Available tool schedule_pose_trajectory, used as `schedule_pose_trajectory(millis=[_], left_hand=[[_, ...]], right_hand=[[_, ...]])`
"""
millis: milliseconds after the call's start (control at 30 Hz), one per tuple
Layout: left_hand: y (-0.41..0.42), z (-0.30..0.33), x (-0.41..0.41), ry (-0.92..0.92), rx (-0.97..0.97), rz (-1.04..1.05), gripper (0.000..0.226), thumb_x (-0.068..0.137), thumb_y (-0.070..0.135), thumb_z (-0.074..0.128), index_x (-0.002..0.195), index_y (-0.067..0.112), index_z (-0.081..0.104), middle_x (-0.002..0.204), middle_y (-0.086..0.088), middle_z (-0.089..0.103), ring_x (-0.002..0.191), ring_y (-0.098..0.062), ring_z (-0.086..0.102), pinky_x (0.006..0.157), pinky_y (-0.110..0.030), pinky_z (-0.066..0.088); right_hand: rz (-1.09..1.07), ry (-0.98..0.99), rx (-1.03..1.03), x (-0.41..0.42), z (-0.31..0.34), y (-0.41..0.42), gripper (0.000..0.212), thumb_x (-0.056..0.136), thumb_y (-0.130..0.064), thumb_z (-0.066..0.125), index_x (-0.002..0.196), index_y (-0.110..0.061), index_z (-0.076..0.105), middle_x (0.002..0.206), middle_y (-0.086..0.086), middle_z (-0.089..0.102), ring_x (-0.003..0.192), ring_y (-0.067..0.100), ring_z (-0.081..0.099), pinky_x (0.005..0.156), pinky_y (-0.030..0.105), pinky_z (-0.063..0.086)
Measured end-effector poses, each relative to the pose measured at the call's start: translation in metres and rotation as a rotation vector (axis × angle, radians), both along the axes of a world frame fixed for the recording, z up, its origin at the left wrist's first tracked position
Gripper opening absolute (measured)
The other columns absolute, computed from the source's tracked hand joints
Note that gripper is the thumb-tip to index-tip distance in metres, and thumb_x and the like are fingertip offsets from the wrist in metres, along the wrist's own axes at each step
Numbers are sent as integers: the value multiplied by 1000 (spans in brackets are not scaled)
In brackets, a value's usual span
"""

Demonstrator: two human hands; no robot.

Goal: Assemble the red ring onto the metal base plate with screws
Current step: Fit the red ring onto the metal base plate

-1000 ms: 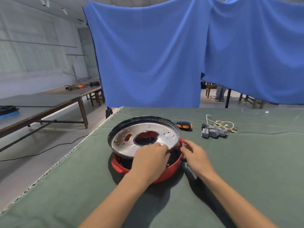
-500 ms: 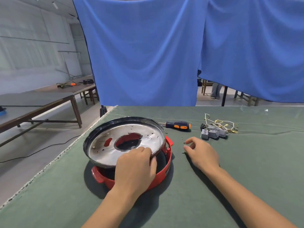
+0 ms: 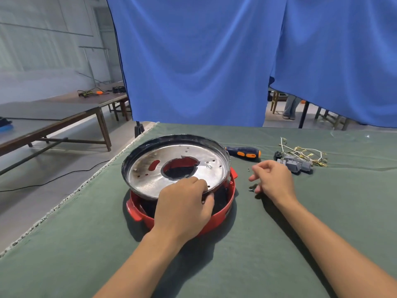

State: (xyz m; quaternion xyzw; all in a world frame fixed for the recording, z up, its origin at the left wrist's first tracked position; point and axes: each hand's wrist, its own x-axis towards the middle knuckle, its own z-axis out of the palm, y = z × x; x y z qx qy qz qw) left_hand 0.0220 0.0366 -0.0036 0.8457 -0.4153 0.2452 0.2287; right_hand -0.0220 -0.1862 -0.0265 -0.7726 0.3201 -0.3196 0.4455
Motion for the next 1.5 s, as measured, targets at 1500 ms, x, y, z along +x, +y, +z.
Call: schedule_pose_trajectory(millis=[1500], left_hand=[[38,42,56,1012,-1049,-73,55,47,11,49,100,13,64,78,-4,61,69,-18,55,62,-32,46]], right_hand=[[-99,-82,-134,-20,44,38,24,76,-35,77,75,-16,64,62,-10,62,62,15,57,55,28,40]])
